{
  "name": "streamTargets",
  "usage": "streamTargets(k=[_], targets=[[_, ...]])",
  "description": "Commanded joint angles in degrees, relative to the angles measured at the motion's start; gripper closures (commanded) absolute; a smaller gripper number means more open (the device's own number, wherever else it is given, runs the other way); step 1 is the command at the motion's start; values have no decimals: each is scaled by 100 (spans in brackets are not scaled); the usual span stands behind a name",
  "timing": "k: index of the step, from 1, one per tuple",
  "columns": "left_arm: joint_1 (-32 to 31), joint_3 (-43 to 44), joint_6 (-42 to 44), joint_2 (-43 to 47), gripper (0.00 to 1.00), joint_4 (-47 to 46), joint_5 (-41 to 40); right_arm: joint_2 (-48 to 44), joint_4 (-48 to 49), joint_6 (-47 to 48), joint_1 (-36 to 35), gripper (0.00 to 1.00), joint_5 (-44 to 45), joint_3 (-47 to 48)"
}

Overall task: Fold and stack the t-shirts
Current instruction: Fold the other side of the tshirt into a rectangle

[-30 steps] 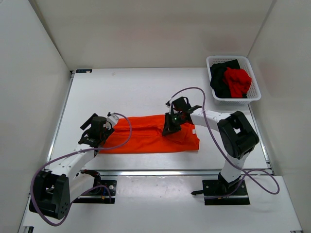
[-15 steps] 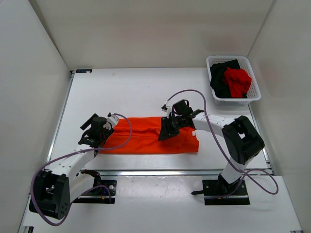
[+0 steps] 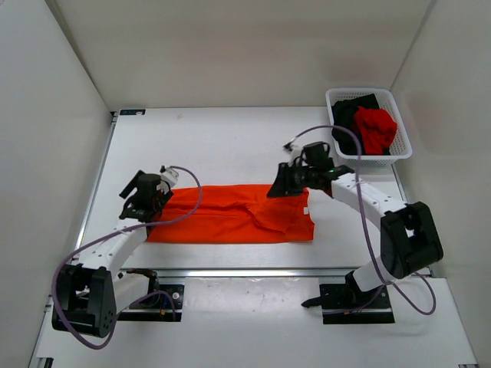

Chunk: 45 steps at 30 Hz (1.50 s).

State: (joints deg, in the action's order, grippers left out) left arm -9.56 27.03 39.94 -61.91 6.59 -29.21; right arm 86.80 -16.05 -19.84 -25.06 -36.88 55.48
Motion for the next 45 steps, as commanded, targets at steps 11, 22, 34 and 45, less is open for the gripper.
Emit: streamTargets(k=[11, 22, 34, 45], targets=[[-1, 391, 786, -523, 7, 580, 1014, 389, -206, -627, 1697, 65, 1386, 129], [25, 163, 1218, -981, 25, 150, 381, 94, -680, -627, 1567, 61, 1157, -264], [-142, 189, 1191, -1016, 66, -88, 276, -313, -1268, -960, 555, 64, 814, -1022], [-230, 224, 1165, -1016, 79, -228, 223, -296, -900, -1453, 326, 61, 551, -1295]])
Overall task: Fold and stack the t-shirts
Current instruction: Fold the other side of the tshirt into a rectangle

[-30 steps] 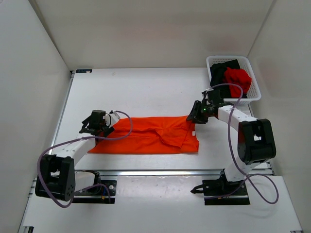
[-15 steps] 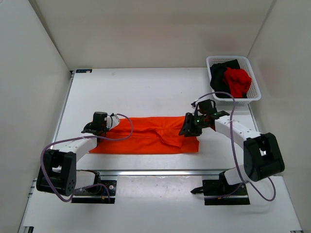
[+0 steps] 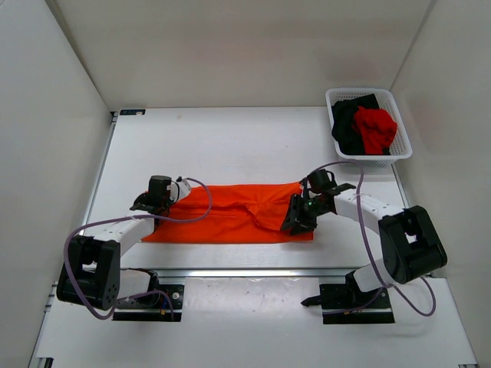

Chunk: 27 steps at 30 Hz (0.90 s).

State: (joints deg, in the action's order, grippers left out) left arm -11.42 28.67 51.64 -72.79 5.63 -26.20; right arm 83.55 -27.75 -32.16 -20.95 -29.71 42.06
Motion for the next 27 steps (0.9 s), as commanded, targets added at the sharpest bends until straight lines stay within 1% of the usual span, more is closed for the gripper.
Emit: streamTargets(k=[1, 5, 12, 14, 15, 17, 18, 19, 21, 26, 27], targets=[[-36, 52, -13, 99, 78, -158, -70, 100, 270, -203, -59, 61, -158, 91], [-36, 17, 4, 90, 79, -203, -79, 127, 585, -361, 117, 60, -271, 56], [-36, 25, -31, 90, 81, -246, -131, 548, 639, -361, 30, 60, -509, 196], [-44, 16, 13, 134, 82, -255, -149, 741, 569, -317, 12, 64, -553, 284], [-18, 16, -22, 108, 82, -290, -149, 803, 543, -300, 21, 70, -579, 311], [-1, -18, -4, 90, 82, -334, -123, 830, 551, -282, 73, 85, -632, 320], [-18, -1, 4, 134, 81, -387, -192, 812, 542, -290, 73, 88, -667, 311], [-18, -45, 30, 99, 82, -396, -210, 786, 586, -291, 143, 94, -667, 276], [8, -28, 66, 99, 81, -466, -236, 681, 604, -326, 223, 100, -676, 250], [-106, 112, 197, -120, 82, -501, -377, 356, 876, -431, 574, 99, -816, 285], [-106, 217, 232, -191, 82, -649, -412, 346, 963, -440, 635, 100, -895, 294]])
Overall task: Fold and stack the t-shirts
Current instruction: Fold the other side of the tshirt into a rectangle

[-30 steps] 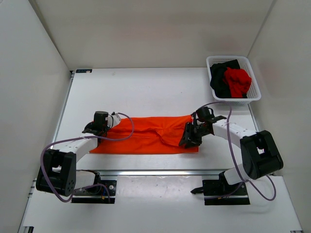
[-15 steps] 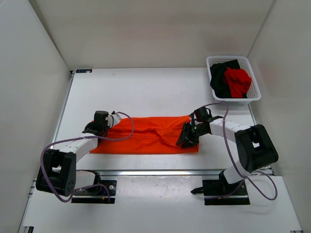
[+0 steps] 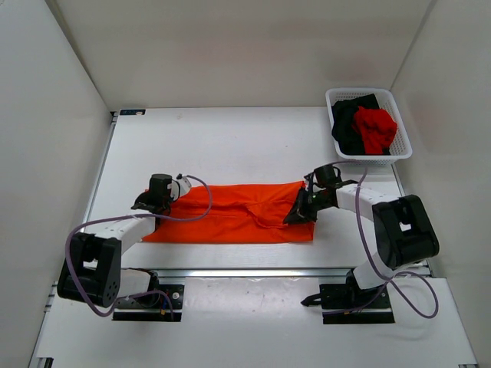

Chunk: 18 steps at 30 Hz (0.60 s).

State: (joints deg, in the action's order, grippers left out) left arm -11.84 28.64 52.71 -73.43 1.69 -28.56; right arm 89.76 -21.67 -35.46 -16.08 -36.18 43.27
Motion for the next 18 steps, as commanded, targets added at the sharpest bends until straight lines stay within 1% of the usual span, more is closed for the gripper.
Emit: streamTargets(k=[1, 2, 6, 9, 12, 15, 16, 18], targets=[[-12, 273, 160, -189, 81, -301, -203, -222, 409, -127, 183, 100, -423, 191], [14, 352, 204, -207, 82, -301, -220, -256, 427, -101, 253, 100, -459, 261], [32, 335, 451, -391, 81, -810, -282, -46, 112, -14, 438, 100, -653, 682], [-12, 440, 346, -479, 81, -698, -291, 138, -205, 171, 544, 100, -460, 1069], [-187, 607, 257, -549, 81, -688, -282, 261, -302, 163, 623, 100, -504, 1385], [-223, 817, 293, -847, 81, -881, -344, 402, -434, 338, 667, 100, -442, 1745], [-162, 1018, 310, -1005, 81, -934, -405, 472, -504, 390, 702, 100, -364, 1860], [-118, 1222, 433, -1261, 81, -1083, -484, 604, -496, 348, 789, 100, -442, 2062]])
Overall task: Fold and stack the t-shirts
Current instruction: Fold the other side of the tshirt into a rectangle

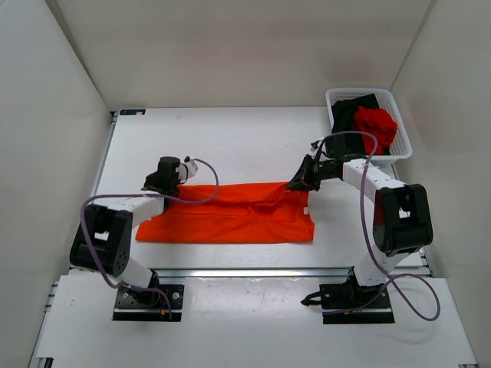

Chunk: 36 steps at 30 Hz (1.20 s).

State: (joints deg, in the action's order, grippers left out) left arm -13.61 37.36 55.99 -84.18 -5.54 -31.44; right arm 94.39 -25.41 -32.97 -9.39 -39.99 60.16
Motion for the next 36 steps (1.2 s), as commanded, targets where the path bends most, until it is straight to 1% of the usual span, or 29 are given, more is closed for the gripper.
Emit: streamTargets(k=[1, 4, 7, 10, 13, 16, 20, 22, 28, 30, 32, 33, 35, 36], targets=[[103, 533, 184, -334, 81, -473, -265, 167, -96, 115, 182, 100, -97, 434], [183, 903, 325, -564, 82, -685, -292, 238, -218, 203, 288, 100, -35, 707], [122, 1001, 229, -591, 83, -624, -275, 159, -201, 247, 341, 100, -61, 585], [-1, 537, 298, -240, 83, -483, -152, -148, -43, 256, 227, 100, -44, 68], [-107, -578, 544, 506, 83, -624, 119, -578, -26, 309, 253, 100, 69, -486], [-204, -976, 440, 719, 82, -396, 252, -720, 36, 309, 288, 100, 96, -899], [-222, -977, 194, 631, 82, -298, 261, -676, 62, 344, 201, 100, 105, -944], [-204, -933, 202, 535, 82, -290, 261, -658, 62, 327, 183, 100, 88, -866], [-90, -1169, 597, 692, 84, -342, 367, -834, -157, 458, 393, 100, 184, -892], [15, -1047, 651, 728, 84, -360, 376, -922, -114, 388, 464, 99, 132, -945], [24, -479, 414, 544, 84, -150, 349, -861, -17, 300, 525, 100, -9, -857], [33, -293, 196, 447, 84, -53, 358, -748, -8, 317, 560, 100, -26, -639], [68, 522, -16, 9, 83, 140, 315, -362, -113, 335, 561, 100, -44, -138], [51, 700, -157, -115, 84, 176, 244, -247, -148, 370, 570, 99, -70, 255]])
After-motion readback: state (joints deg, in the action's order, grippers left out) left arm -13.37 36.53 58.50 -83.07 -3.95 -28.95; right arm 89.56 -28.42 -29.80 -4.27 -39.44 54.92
